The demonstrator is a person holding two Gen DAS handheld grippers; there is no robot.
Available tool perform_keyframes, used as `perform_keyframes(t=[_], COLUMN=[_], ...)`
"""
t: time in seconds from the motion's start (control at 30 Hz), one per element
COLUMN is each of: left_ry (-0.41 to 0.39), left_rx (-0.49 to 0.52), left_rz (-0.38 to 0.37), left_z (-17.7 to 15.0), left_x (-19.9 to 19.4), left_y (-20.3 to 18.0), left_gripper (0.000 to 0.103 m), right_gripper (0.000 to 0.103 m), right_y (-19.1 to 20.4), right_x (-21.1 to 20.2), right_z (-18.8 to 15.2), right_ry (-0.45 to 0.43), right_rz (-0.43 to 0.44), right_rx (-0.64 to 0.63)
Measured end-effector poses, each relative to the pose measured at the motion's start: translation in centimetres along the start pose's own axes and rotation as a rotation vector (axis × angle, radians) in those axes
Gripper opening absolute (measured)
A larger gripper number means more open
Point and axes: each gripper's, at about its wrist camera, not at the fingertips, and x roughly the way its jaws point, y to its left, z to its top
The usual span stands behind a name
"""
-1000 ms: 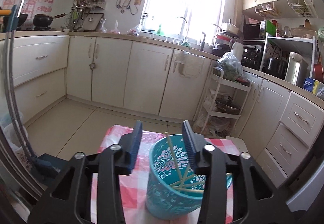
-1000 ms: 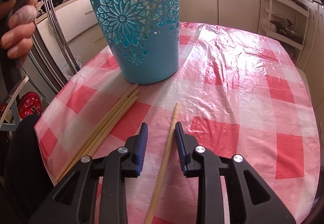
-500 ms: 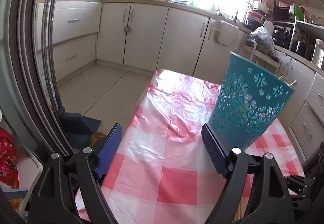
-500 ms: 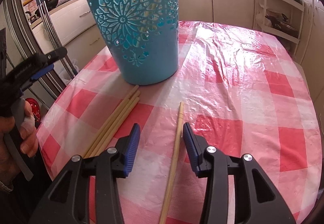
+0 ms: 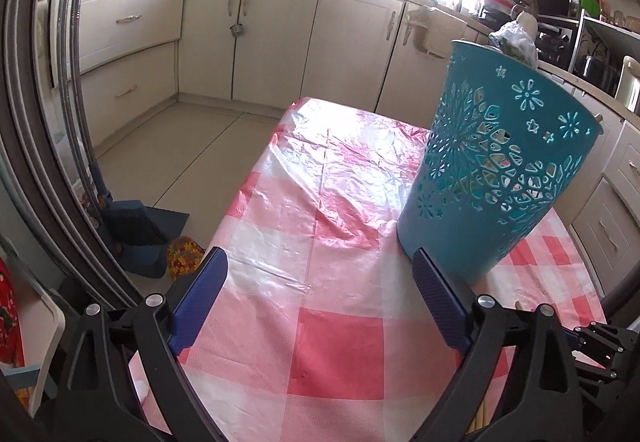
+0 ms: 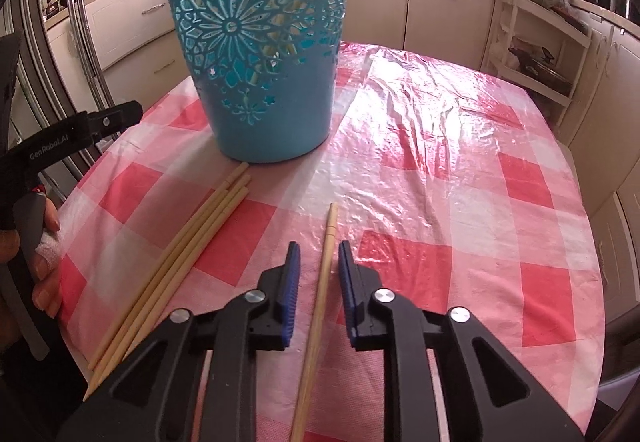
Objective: Organize utensils
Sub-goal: 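Position the right gripper around the loose stick and close on it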
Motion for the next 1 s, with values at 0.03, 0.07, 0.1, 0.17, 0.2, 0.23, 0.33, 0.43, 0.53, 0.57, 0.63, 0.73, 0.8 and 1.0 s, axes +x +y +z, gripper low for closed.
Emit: perform_keyframes(t=[0.03,0.07,0.1,0.17,0.2,0.23,0.33,0.43,0.53,0.57,0.63,0.73,0.8,1.0], left_ry=[0.007,0.008,0.008,0.010,0.014,0.016,0.022,0.029,0.036,0.037,0.039,0.040,0.041,0.042], left_rx=[-0.007,-0.015,-0.020,-0.023,-0.023,-0.023,-0.030,-0.042,-0.051,-0.053,-0.056,-0.063,-0.066,-0.068], left_rz=[0.001,0.002,0.002,0.002,0.003,0.004,0.002,0.000,0.000,0.000,-0.001,-0.004,-0.004,-0.006], left_z=[0.0,0.0,-0.1,-0.1,-0.1,-0.1,-0.1,-0.1,-0.1,-0.2,-0.2,-0.2,-0.2,-0.2], left_x=[0.1,0.1,0.1,0.2,0.3,0.3,0.4,0.6,0.7,0.8,0.8,0.8,0.9,0.9], left_y=[0.1,0.2,0.3,0.4,0.4,0.4,0.5,0.8,1.0,1.0,1.0,1.2,1.2,1.2], left_gripper=[0.089,0.089,0.089,0.089,0.089,0.089,0.089,0.089,0.089,0.089,0.089,0.090,0.090,0.090], right_gripper=[0.017,0.017,0.017,0.017,0.017,0.017,0.008,0.008,0.008,0.008,0.008,0.006,0.006,0.006], right_y=[-0.2,-0.3,-0.3,0.0,0.1,0.0,-0.4,-0.8,-0.4,-0.3,-0.4,-0.7,-0.8,-0.8], right_x=[0.0,0.0,0.0,0.0,0.0,0.0,-0.2,-0.4,-0.3,-0.4,-0.4,-0.5,-0.4,-0.5], right_z=[0.0,0.0,0.1,0.1,0.1,0.0,-0.1,-0.3,-0.3,-0.3,-0.4,-0.5,-0.4,-0.4], right_ry=[0.004,0.009,0.013,0.017,0.017,0.015,0.017,0.020,0.025,0.021,0.015,0.013,0.015,0.007], right_rz=[0.006,0.008,0.006,-0.006,-0.008,-0.007,-0.006,-0.001,-0.018,-0.021,-0.015,-0.005,-0.001,0.000], right_rx=[0.006,0.007,0.000,-0.029,-0.033,-0.032,-0.011,0.001,-0.035,-0.041,-0.033,-0.011,-0.012,-0.008])
